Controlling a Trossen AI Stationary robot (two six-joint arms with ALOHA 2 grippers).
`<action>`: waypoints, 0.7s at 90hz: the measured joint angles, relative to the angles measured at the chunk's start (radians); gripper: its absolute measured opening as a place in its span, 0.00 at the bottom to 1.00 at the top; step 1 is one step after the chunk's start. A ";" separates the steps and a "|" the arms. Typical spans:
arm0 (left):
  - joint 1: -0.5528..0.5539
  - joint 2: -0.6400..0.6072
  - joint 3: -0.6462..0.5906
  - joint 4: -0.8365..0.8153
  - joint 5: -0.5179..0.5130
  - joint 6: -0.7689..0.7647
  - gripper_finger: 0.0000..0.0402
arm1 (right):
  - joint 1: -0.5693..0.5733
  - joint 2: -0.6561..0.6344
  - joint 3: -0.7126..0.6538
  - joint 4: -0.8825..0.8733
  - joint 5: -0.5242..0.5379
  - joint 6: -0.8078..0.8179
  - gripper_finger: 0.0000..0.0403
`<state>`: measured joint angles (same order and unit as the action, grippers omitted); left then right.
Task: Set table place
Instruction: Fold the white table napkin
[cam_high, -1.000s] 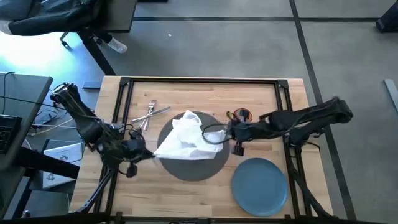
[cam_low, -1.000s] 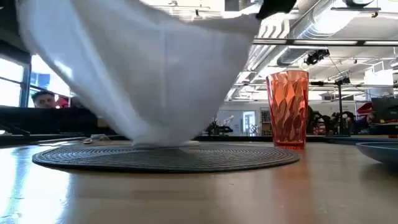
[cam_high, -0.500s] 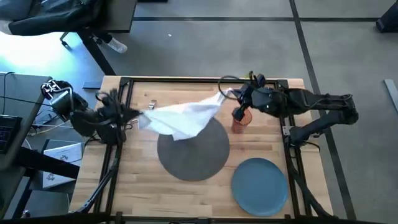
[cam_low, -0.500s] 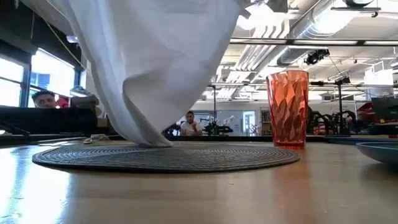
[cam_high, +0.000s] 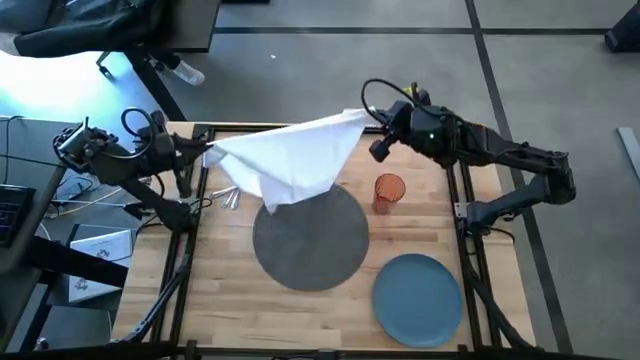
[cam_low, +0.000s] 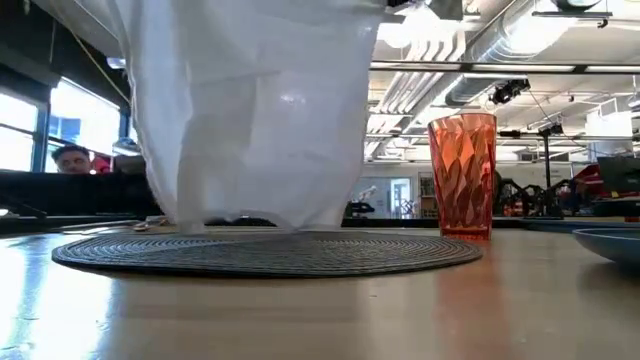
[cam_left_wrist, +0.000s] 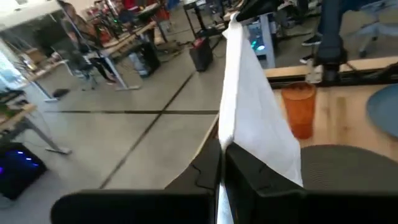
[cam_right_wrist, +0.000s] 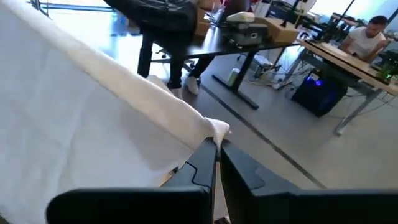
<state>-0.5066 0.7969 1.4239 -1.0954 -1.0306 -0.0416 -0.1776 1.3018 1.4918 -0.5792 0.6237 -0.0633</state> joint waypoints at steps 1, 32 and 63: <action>0.001 -0.001 0.000 0.000 0.000 0.001 0.00 | -0.004 0.000 0.000 0.000 -0.002 -0.002 0.00; 0.032 -0.005 0.000 0.000 0.000 0.054 0.00 | -0.047 0.000 0.000 0.072 -0.033 -0.065 0.00; 0.035 0.002 0.000 0.089 0.179 0.072 0.00 | 0.012 -0.035 0.000 0.058 -0.030 -0.094 0.00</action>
<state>-0.4713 0.7990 1.4239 -1.0061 -0.8511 0.0299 -0.1655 1.2664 1.4914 -0.5211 0.5940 -0.1574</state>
